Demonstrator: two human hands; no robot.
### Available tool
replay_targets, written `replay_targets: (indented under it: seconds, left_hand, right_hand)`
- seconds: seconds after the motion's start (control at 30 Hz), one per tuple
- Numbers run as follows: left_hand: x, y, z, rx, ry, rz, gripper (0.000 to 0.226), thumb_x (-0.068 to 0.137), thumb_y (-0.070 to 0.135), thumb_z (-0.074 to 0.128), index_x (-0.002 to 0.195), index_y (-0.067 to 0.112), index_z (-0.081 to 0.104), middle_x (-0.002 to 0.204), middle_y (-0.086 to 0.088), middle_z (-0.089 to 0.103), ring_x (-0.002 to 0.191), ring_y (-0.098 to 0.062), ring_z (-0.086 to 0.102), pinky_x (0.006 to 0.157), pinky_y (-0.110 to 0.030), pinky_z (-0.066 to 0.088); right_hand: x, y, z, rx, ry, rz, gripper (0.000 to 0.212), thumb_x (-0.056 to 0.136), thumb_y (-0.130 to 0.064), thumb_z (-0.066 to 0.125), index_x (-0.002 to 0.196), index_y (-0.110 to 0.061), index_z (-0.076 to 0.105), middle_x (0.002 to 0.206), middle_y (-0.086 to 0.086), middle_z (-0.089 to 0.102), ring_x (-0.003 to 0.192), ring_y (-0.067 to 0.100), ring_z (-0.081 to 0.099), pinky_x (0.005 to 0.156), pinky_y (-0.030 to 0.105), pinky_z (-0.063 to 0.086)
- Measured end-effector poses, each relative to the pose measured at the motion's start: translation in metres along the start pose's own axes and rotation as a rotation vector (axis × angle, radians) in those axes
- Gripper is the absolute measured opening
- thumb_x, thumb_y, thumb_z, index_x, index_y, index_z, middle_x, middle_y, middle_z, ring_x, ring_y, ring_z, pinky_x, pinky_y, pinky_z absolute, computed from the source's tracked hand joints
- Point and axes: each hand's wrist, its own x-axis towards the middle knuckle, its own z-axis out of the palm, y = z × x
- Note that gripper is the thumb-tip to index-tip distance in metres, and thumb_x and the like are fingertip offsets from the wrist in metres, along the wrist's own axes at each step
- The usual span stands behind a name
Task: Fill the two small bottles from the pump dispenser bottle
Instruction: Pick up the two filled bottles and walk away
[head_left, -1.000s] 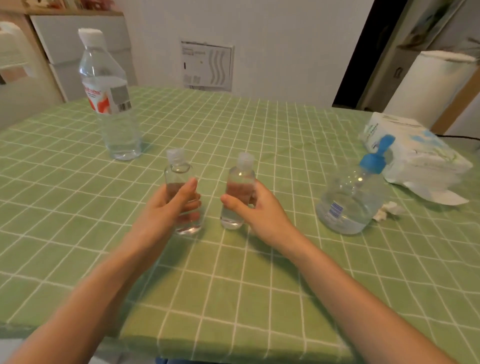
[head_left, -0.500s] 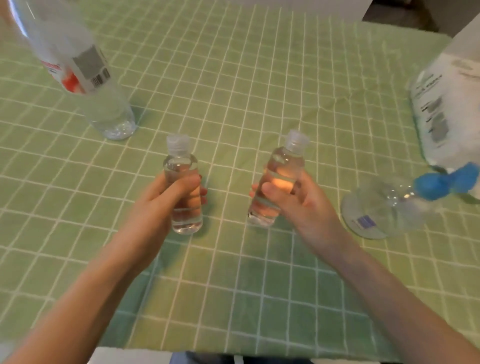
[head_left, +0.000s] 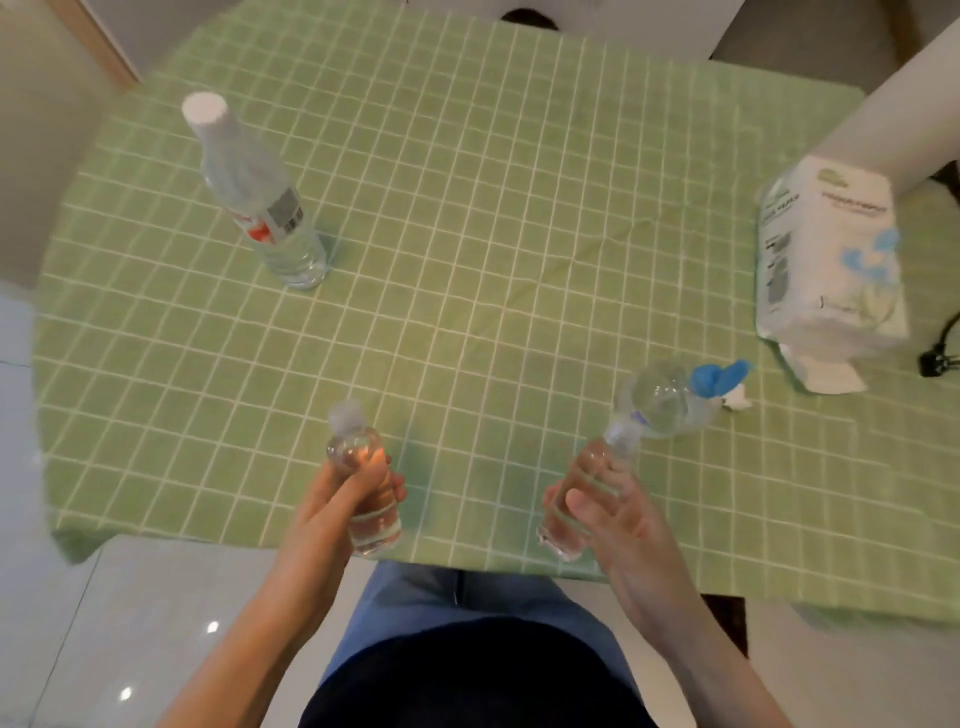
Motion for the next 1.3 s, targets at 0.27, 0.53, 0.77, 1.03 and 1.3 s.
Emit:
replay_targets:
  seconds: [0.27, 0.53, 0.77, 1.03, 1.3]
  left_hand:
    - [-0.022, -0.037, -0.002, -0.001, 0.097, -0.064, 0.039, 0.069, 0.029, 0.063, 0.106, 0.016, 0.062, 0.081, -0.002, 0.072, 0.087, -0.023, 0.065, 0.079, -0.038, 0.047]
    - [-0.033, -0.040, 0.003, -0.066, 0.192, 0.026, 0.024, 0.081, 0.018, 0.056, 0.104, 0.014, 0.061, 0.089, -0.009, 0.068, 0.084, -0.021, 0.065, 0.075, -0.034, 0.047]
    - [-0.057, -0.053, -0.016, -0.127, 0.344, 0.082, 0.019, 0.090, 0.013, 0.050, 0.107, 0.012, 0.060, 0.074, -0.001, 0.073, 0.069, -0.013, 0.069, 0.079, -0.040, 0.047]
    - [-0.070, -0.065, -0.058, -0.238, 0.484, 0.097, 0.016, 0.090, 0.016, 0.052, 0.100, 0.010, 0.063, 0.082, -0.008, 0.070, 0.080, -0.022, 0.065, 0.081, -0.038, 0.047]
    - [-0.083, -0.067, -0.151, -0.301, 0.518, 0.100, 0.014, 0.089, 0.018, 0.054, 0.097, 0.011, 0.063, 0.081, -0.007, 0.069, 0.078, -0.023, 0.064, 0.081, -0.041, 0.047]
  right_hand:
    - [-0.010, 0.032, -0.019, -0.008, 0.013, 0.093, 0.056, 0.059, -0.031, 0.076, 0.112, -0.025, 0.059, 0.100, 0.005, 0.074, 0.094, 0.018, 0.070, 0.072, 0.023, 0.056]
    - [0.004, 0.029, -0.019, -0.080, -0.113, 0.130, 0.063, 0.060, -0.034, 0.078, 0.119, -0.025, 0.058, 0.104, 0.002, 0.073, 0.098, 0.017, 0.069, 0.076, 0.025, 0.055]
    - [0.013, 0.019, 0.002, -0.170, -0.250, 0.133, 0.048, 0.061, -0.038, 0.080, 0.107, -0.034, 0.065, 0.100, 0.002, 0.074, 0.096, 0.015, 0.070, 0.072, 0.020, 0.054]
    - [0.021, 0.027, 0.048, -0.307, -0.346, 0.132, 0.055, 0.057, -0.045, 0.083, 0.108, -0.038, 0.065, 0.100, 0.002, 0.074, 0.095, 0.014, 0.069, 0.072, 0.019, 0.054]
    - [0.020, 0.065, 0.138, -0.403, -0.389, 0.121, 0.063, 0.062, -0.038, 0.079, 0.121, -0.026, 0.058, 0.097, -0.001, 0.074, 0.097, 0.015, 0.069, 0.088, 0.032, 0.051]
